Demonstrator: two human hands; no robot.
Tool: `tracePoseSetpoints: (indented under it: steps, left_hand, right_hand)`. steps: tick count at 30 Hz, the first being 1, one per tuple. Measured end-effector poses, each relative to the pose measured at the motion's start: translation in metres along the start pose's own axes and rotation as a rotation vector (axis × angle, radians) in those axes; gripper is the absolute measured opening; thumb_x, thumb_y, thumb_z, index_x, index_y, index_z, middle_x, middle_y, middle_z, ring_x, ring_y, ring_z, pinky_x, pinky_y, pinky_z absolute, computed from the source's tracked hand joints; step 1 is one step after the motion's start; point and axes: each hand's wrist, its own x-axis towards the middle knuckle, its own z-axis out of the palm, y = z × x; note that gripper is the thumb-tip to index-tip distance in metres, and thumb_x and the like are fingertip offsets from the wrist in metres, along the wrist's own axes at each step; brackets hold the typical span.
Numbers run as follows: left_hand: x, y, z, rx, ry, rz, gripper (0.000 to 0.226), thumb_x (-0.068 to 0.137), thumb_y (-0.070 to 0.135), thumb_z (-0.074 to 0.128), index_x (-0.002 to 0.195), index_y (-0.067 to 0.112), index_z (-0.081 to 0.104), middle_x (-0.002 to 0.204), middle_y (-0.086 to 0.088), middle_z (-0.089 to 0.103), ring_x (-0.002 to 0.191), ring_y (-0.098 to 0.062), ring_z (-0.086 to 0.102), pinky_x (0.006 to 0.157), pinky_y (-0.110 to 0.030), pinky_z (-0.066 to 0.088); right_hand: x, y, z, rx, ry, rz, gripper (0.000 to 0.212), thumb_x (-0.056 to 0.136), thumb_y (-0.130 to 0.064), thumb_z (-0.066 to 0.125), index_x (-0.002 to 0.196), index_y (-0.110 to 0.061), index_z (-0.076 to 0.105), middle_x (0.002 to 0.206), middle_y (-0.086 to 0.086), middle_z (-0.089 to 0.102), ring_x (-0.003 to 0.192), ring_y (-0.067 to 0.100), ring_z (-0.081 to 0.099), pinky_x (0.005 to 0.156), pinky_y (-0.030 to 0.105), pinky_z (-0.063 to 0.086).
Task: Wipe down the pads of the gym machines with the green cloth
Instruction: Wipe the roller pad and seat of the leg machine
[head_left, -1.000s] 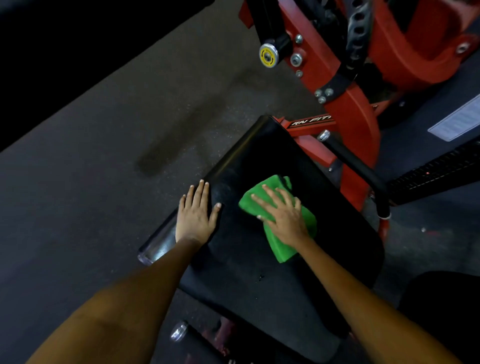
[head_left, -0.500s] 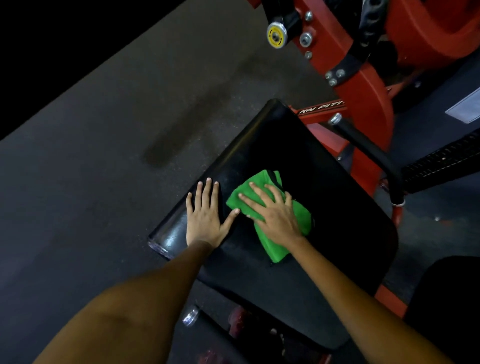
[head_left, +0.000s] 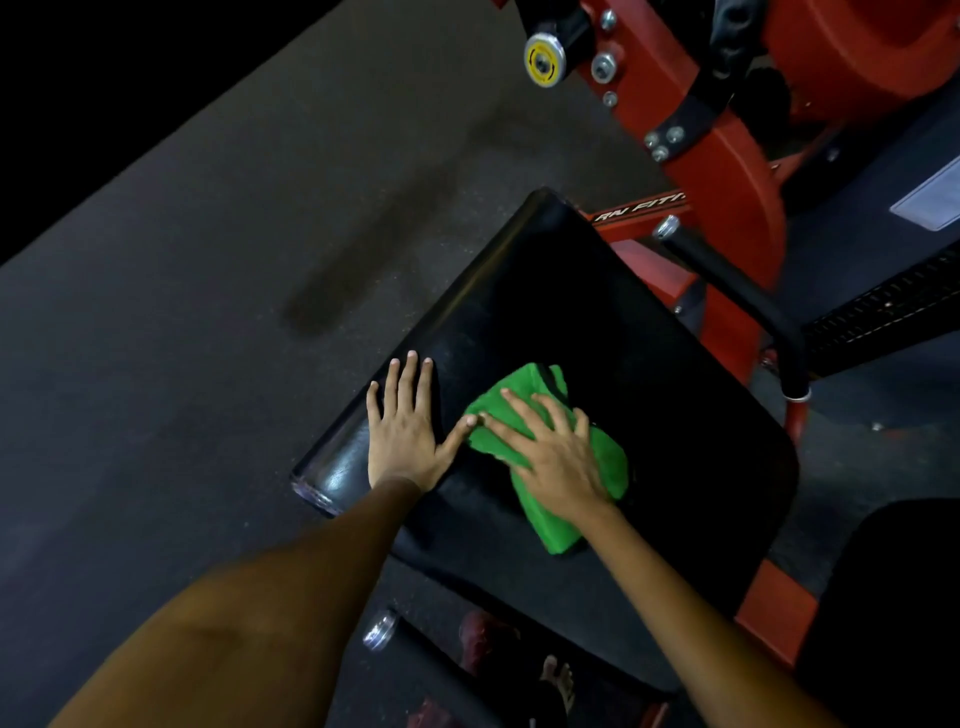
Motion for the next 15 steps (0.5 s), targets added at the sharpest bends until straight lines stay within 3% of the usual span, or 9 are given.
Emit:
tracePoseSetpoints:
  steps: [3,6,8,12,15]
  left_hand:
    - [0.001,0.0,0.0,0.003,-0.003,-0.01,0.1,0.081,0.08,-0.003,0.152,0.013,0.016,0.159,-0.007,0.012,0.147,-0.022,0.003,0.118,-0.045,-0.002]
    - [0.0,0.0,0.001,0.03,-0.008,-0.009,0.1,0.08,0.081,-0.003,0.152,0.012,0.016,0.159,-0.007,0.012,0.147,-0.022,0.004,0.118,-0.045,0.0]
    - [0.001,-0.001,0.001,0.011,0.001,-0.002,0.104,0.078,0.083,0.0,0.152,0.012,0.018,0.159,-0.007,0.013,0.147,-0.022,0.004,0.118,-0.045,0.0]
    - [0.0,-0.001,-0.001,-0.045,0.024,0.015,0.105,0.077,0.085,0.005,0.152,0.012,0.02,0.159,-0.007,0.015,0.147,-0.022,0.005,0.118,-0.044,-0.002]
    - [0.0,-0.002,-0.001,-0.072,0.036,0.009,0.098,0.081,0.08,0.007,0.151,0.014,0.021,0.159,-0.006,0.016,0.147,-0.021,0.005,0.118,-0.043,-0.001]
  right_hand:
    - [0.002,0.031,-0.002,0.042,0.005,0.217,0.061,0.081,-0.04,0.063,0.138,-0.044,0.04,0.147,-0.002,0.042,0.122,0.03,0.039,0.086,0.056,0.04]
    - [0.026,0.018,-0.006,0.109,-0.005,0.428,0.055,0.087,-0.04,0.062,0.139,-0.041,0.043,0.15,-0.002,0.038,0.126,0.035,0.039,0.09,0.055,0.034]
    - [0.032,-0.006,-0.006,0.076,0.003,0.403,0.057,0.086,-0.042,0.061,0.139,-0.041,0.042,0.15,-0.003,0.038,0.125,0.034,0.037,0.089,0.057,0.036]
    - [-0.005,-0.044,0.002,0.064,0.034,0.166,0.06,0.075,-0.039,0.07,0.131,-0.041,0.05,0.148,-0.005,0.041,0.122,0.03,0.037,0.087,0.061,0.043]
    - [-0.043,-0.033,0.004,0.023,-0.01,0.021,0.065,0.075,-0.039,0.064,0.136,-0.044,0.041,0.149,-0.008,0.037,0.124,0.026,0.038,0.087,0.061,0.043]
